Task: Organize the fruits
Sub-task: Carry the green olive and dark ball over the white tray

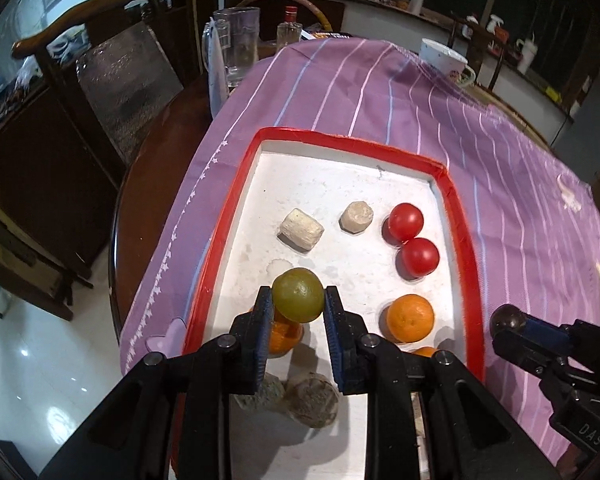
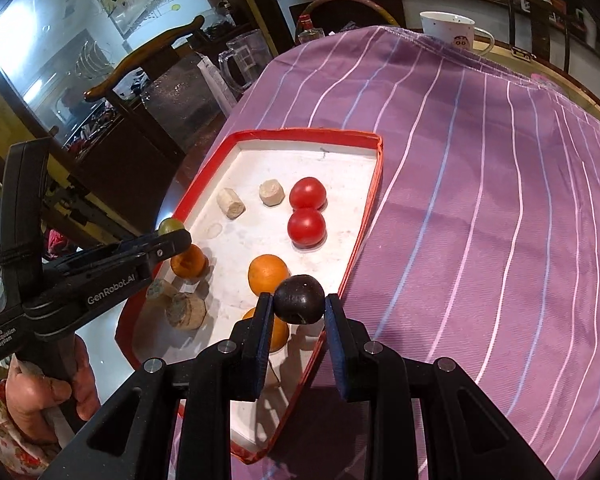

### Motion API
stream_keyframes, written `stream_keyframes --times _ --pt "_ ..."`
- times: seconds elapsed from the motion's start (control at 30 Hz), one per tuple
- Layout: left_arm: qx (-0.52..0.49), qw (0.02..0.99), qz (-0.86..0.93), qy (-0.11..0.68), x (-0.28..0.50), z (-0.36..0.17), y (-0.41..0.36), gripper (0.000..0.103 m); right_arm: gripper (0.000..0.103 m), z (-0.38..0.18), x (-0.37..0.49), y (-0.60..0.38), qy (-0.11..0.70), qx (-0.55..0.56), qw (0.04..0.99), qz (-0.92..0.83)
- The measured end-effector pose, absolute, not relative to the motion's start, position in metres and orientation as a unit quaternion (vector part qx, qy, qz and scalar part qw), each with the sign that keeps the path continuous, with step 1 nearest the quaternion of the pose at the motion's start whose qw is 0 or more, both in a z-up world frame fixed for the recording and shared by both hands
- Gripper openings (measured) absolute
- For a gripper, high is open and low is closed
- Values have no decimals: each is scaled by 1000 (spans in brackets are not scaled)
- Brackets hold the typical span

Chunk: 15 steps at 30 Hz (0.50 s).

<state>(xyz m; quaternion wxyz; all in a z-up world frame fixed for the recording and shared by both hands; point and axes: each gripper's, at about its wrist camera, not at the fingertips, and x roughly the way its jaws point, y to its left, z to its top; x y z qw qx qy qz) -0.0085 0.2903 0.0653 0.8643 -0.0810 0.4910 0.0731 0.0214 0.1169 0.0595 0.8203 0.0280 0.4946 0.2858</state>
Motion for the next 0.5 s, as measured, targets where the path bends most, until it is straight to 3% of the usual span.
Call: stream_keyframes --times 0.5 --pt "-45 859 60 506 4 60 277 24 29 56 27 113 502 34 823 265"
